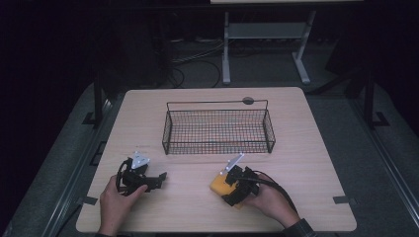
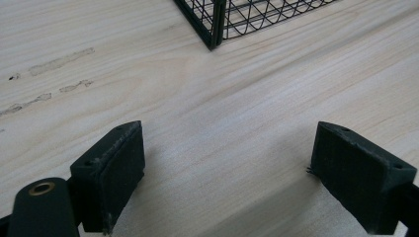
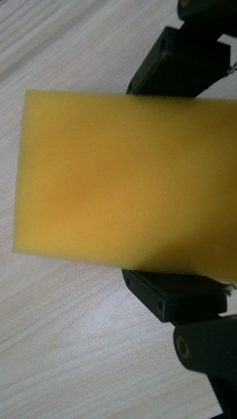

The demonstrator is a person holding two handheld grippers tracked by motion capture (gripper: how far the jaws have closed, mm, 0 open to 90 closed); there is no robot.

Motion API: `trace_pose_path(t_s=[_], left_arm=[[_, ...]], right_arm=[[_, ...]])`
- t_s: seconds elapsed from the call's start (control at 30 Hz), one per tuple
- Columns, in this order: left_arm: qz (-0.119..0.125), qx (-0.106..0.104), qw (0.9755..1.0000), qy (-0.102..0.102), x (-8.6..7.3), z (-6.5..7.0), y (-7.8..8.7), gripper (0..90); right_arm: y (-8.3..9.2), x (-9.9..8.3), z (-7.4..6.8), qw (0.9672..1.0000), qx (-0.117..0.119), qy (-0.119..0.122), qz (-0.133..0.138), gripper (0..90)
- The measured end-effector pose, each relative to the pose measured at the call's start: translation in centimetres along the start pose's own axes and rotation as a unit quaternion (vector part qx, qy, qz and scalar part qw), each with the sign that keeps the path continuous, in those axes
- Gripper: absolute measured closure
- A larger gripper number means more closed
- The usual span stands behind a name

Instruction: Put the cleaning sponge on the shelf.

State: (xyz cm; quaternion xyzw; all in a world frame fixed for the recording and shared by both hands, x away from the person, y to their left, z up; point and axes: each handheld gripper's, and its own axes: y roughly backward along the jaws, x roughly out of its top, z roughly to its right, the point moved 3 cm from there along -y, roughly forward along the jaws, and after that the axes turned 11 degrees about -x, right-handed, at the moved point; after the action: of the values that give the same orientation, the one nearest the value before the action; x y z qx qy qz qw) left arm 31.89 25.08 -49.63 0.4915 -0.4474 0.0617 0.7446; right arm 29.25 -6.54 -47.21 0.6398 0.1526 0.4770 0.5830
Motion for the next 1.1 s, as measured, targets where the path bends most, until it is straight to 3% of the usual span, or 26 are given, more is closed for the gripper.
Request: trace_pose_path(t_s=[0.43, 1.1], left_arm=[[0.0, 0.0, 1.0, 0.0, 0.0, 0.0, 0.0, 12.5], [0.0, 0.0, 1.0, 0.0, 0.0, 0.0, 0.0, 12.5]], right_arm=[[0.6, 0.0, 0.3, 1.0, 0.003, 0.003, 0.001, 23.3], [2.8, -0.4, 2.3, 0.9998, -0.004, -0.011, 0.014, 23.5]])
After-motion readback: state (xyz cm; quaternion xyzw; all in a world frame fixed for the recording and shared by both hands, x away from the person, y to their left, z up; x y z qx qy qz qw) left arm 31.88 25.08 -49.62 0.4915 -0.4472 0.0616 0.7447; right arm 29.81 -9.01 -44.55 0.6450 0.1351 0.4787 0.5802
